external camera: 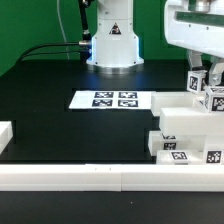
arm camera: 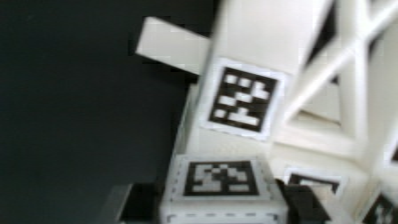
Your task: Assemble chair
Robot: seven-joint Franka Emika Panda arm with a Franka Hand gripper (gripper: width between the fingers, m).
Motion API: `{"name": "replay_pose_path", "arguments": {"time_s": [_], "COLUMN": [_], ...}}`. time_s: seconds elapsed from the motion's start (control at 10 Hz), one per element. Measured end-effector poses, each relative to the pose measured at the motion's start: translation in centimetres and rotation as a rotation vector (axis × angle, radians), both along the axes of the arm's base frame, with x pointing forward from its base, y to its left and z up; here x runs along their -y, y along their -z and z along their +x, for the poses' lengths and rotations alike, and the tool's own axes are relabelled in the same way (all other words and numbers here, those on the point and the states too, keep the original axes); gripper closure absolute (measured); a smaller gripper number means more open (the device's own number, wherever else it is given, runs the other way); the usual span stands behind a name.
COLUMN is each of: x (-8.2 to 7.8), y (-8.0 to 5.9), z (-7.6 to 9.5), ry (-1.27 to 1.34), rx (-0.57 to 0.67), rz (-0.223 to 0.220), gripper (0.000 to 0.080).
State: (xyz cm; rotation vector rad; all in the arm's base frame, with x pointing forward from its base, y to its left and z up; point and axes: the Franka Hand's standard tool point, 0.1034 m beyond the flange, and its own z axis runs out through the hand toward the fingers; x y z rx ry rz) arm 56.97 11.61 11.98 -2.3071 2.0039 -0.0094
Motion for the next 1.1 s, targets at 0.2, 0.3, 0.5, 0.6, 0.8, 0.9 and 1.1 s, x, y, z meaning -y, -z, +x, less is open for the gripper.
{"name": "replay_pose_path", "arguments": {"time_s": [0.2, 0.3, 0.5, 0.6, 0.8, 0.9, 1.1], "x": [-0.06, -0.12, -0.21, -0.22, -0.22, -0.20, 0.33], "y": [-0.01, -0.01, -0.03, -0.03, 0.07, 0.08, -0.03], "z": [0.07, 0.09, 0.13, 0.13, 0.09, 0.08, 0.12], "ry": [0.141, 0.229, 0.294, 0.293, 0.284, 0.222, -0.110], "rx": [-0.005, -0.011, -0.015, -0.015, -0.016, -0.012, 0.000], "rz": [0.023, 0.039, 0.045, 0.045, 0.043, 0.039, 0.019], "gripper": [0.0515, 0.0515, 0.0515, 0.0515, 0.0329, 0.0213, 0.0162]}}
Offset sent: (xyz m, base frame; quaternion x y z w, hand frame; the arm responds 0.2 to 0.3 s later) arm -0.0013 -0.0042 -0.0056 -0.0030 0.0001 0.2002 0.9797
